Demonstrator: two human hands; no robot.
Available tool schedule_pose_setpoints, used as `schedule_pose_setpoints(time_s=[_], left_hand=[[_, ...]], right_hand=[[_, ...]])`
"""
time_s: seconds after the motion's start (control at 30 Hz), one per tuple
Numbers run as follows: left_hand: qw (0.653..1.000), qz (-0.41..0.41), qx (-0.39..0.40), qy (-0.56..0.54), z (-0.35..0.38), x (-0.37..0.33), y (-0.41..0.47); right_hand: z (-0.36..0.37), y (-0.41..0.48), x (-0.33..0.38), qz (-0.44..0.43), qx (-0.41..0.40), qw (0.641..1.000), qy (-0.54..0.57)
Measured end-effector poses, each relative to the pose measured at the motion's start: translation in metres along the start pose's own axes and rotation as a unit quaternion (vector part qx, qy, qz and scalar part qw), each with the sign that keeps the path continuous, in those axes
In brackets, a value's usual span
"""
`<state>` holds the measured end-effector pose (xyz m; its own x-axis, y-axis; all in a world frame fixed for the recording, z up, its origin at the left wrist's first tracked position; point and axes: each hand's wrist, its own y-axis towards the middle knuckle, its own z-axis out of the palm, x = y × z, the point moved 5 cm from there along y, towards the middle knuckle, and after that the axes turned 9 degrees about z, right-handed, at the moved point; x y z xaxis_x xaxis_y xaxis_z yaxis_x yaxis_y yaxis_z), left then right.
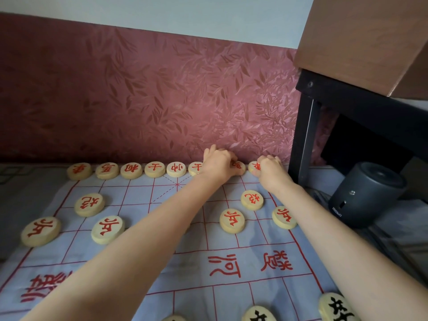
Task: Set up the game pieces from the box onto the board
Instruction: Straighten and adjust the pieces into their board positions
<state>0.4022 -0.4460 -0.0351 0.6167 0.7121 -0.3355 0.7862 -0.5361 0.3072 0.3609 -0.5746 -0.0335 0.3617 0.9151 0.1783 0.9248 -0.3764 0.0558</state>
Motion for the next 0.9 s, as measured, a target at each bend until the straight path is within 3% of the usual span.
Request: schedule_pose_setpoints(time_s=[0.4, 0.63, 0.9], left_hand=[[1.0, -0.011, 0.006, -0.003, -0.0003, -0.0022, -0.0021], [1.0, -0.023, 0.008, -0.005, -0.0034, -0.0012, -0.001], [1.0, -0.018, 0.024, 0.0, -0.0009, -0.001, 0.0005]], right_hand=[[0.0021, -0.0001, -0.0008, -0.003, 0.003, 0.999, -0.032], [-0.0028, 0.0024, -0.004, 0.034, 0.016, 0.997, 0.066], [0.0017, 0.0025, -0.0053, 0.047, 0.023, 0.997, 0.064]])
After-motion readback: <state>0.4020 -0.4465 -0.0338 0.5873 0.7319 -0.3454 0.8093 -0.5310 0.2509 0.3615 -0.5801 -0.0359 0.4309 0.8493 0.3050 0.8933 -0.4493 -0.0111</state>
